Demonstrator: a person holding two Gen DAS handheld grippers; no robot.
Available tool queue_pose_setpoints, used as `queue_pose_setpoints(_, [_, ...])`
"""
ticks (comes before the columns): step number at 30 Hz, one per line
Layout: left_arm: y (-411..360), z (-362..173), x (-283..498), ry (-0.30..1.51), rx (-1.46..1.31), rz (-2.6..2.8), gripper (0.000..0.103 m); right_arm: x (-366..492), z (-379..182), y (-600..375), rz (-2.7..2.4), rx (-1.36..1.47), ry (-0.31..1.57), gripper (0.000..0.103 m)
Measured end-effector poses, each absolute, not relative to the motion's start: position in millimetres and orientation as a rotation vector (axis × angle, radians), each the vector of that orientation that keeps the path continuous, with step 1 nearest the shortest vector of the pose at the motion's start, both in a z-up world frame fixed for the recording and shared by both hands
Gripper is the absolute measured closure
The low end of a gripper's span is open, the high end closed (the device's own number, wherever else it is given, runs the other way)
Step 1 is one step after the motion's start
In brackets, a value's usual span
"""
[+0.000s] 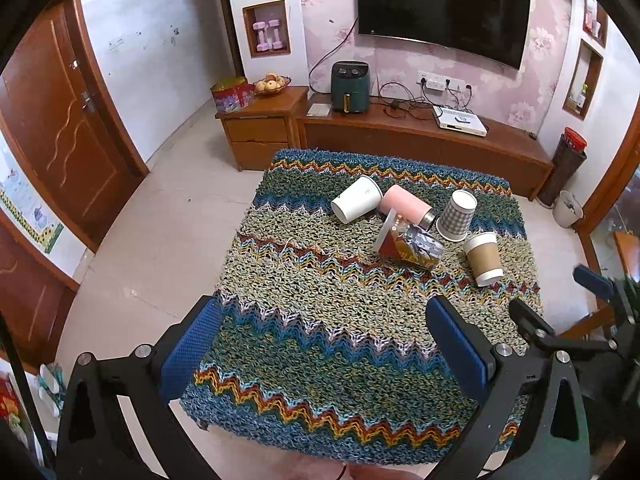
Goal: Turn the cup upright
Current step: 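Move the right gripper toward the tipped-over orange printed cup, then close the right gripper around the body of the orange printed cup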
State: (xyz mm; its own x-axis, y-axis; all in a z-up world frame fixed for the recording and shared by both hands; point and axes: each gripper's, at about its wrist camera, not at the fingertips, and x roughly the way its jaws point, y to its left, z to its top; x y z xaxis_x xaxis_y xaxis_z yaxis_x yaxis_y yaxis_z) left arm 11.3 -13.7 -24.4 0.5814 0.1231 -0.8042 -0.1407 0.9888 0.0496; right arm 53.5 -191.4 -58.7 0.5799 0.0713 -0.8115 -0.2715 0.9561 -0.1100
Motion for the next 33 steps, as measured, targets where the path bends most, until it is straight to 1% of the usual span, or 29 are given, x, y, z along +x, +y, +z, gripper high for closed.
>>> queue_pose_setpoints(4, [-5.4,-33.6,23.1,0.967,-0.023,0.134,0.001,77.4,-77.7,-173.2,0.234,-0.288,0.95,0.008])
queue_pose_setpoints(9, [4.8,-45.1,37.9,0.989,-0.017,0.126,0.001,119.2,-112.8,-151.7,0.266,-0.325,1.015,0.008])
queue_pose_setpoints(15, [16.8,-62.4,59.0,1.033,-0.029,0.123,0.001,166.5,-152.7,-127.1,0.278,-0.43,1.05,0.009])
queue_pose_setpoints(20, [25.0,-73.4,73.3,1.062,-0.035,0.133,0.001,206.0,-185.8,-112.8,0.291,-0.502,1.134,0.009])
queue_pose_setpoints(27, [30.7,-86.1,87.9,1.101,-0.042,0.145,0.001,235.6,-221.1,-104.0,0.325,-0.568,1.216,0.009])
queue_pose_setpoints(32, [32.8,-91.4,96.7,1.115,-0.044,0.151,0.001,245.0,-238.0,-97.7,0.343,-0.593,1.25,0.012])
queue_pose_setpoints(33, [33.2,-92.1,98.1,1.118,-0.045,0.152,0.001,246.9,-240.6,-96.7,0.347,-0.59,1.259,0.014])
